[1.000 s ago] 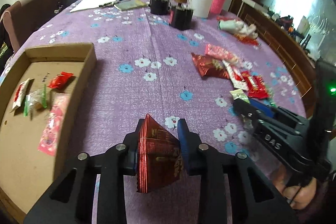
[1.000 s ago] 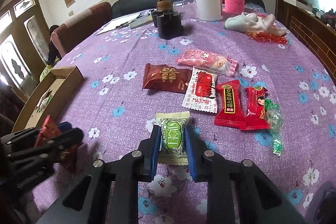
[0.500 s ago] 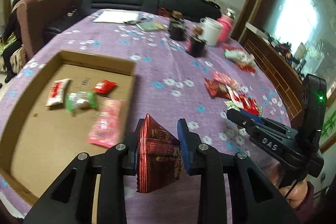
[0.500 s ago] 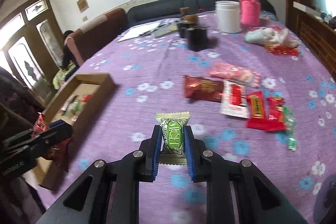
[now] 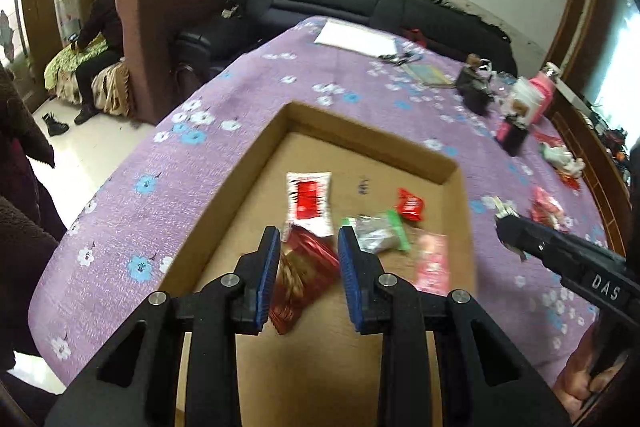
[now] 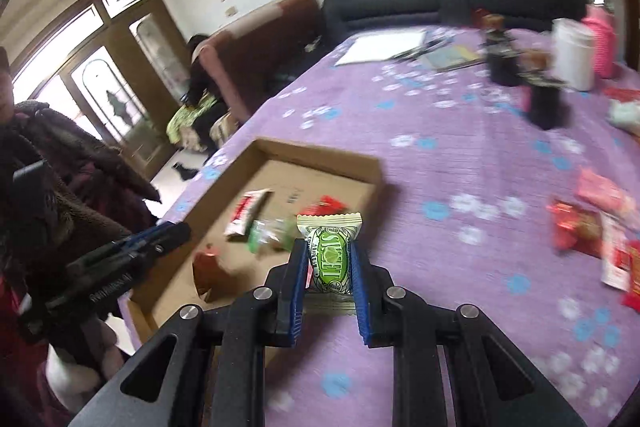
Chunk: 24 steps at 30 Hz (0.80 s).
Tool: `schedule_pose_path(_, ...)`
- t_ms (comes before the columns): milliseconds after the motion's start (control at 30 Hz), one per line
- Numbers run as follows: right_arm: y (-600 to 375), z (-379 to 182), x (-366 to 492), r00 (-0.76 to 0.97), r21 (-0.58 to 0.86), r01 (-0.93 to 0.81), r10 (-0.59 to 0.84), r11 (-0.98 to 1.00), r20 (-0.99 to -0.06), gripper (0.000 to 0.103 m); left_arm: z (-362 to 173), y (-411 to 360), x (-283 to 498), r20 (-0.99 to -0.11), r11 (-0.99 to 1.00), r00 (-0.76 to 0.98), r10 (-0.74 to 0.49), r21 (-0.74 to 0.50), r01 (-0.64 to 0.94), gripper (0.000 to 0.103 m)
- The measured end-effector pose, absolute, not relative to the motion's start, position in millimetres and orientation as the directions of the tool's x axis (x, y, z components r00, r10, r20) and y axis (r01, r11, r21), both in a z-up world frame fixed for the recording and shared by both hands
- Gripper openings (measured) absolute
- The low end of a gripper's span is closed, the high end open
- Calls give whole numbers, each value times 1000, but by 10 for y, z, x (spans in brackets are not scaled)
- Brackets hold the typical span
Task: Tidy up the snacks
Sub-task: 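Carry both packets over the tray and open both tools to release them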
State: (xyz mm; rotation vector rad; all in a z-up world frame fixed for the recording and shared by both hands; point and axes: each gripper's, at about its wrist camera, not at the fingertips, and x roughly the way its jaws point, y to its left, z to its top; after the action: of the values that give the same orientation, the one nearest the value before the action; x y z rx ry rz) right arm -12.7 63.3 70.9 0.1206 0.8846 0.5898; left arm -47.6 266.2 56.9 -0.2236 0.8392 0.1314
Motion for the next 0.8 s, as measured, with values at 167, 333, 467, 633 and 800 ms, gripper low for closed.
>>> schedule_pose_path(167, 1084, 544, 166, 445, 320, -435, 510, 841, -736, 21, 407, 2799, -366, -772, 957, 636, 1, -184, -225, 27)
schedule_pose_path(333, 1376, 397, 360, 424, 289, -438, 479, 851, -769, 21, 350, 2870, -356, -779, 944, 626, -21, -222, -245, 28)
schedule_pose_path(467, 1479, 293, 459, 414, 276, -433, 462, 858, -784, 21, 322, 2936, -371, -803, 925, 596, 17, -213, -314, 34)
schedule_pose_path(633, 1485, 275, 500, 423, 287, -433, 474, 855, -773, 25, 213, 2876, -418, -832, 920, 553, 53, -174, -351, 38)
schedule_pose_path(800, 1321, 416, 454, 459, 295, -418, 481, 859, -747, 25, 196, 2691, -493, -823, 933, 564, 74, -143, -331, 54)
